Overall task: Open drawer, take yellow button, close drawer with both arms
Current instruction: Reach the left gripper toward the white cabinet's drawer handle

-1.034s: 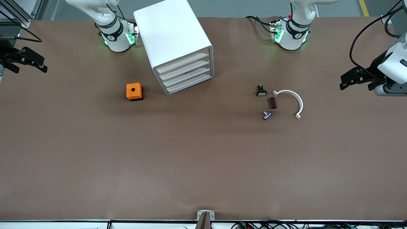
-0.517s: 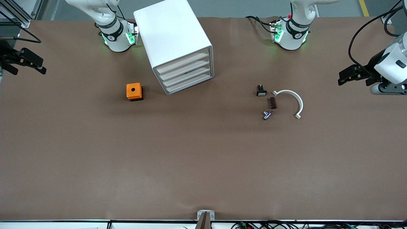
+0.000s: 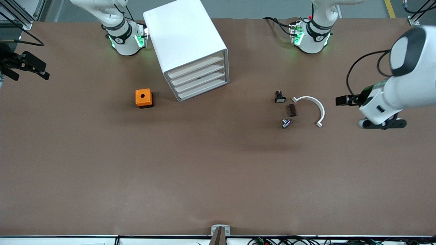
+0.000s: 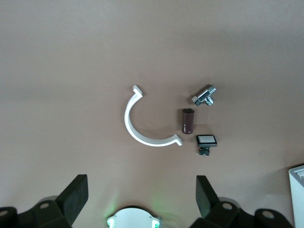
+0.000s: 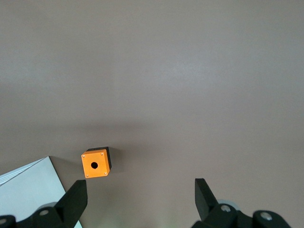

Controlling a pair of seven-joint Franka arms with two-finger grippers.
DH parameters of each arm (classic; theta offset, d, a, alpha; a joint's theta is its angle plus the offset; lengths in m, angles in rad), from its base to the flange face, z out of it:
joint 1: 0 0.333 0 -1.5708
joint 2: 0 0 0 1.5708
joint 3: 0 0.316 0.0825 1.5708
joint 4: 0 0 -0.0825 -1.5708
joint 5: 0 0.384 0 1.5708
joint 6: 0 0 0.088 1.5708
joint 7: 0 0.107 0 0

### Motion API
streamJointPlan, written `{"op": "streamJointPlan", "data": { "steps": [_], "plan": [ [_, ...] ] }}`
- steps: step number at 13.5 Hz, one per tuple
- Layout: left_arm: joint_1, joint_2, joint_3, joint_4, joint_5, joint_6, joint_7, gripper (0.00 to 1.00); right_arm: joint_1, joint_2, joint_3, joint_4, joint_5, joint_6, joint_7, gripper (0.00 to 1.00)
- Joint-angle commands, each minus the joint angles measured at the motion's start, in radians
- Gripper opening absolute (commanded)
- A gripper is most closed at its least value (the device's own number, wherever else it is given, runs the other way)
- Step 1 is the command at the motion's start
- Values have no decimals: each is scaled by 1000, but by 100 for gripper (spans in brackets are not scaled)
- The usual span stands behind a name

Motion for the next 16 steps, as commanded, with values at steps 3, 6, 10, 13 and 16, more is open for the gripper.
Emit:
{"op": "streamJointPlan", "data": {
  "steps": [3,6,10,13,16],
  "plan": [
    [-56,113,-3,30,-34,79,-170,100,4,-17,0,-15,-3,7,-1,100],
    [-93,159,-3,30,-71,111,-288,100,3,-15,0,-13,-1,7,-3,100],
    [-180,229,-3,66,-78,111,-475,100,4,-17,2,-13,-1,4,-3,100],
    [-254,278,-3,131,-123,101,-668,100,4,-17,2,-13,-1,2,-3,100],
    [-294,331,-3,183,-299,99,-957,100,0,-17,0,-15,-1,-1,-3,100]
  ]
}}
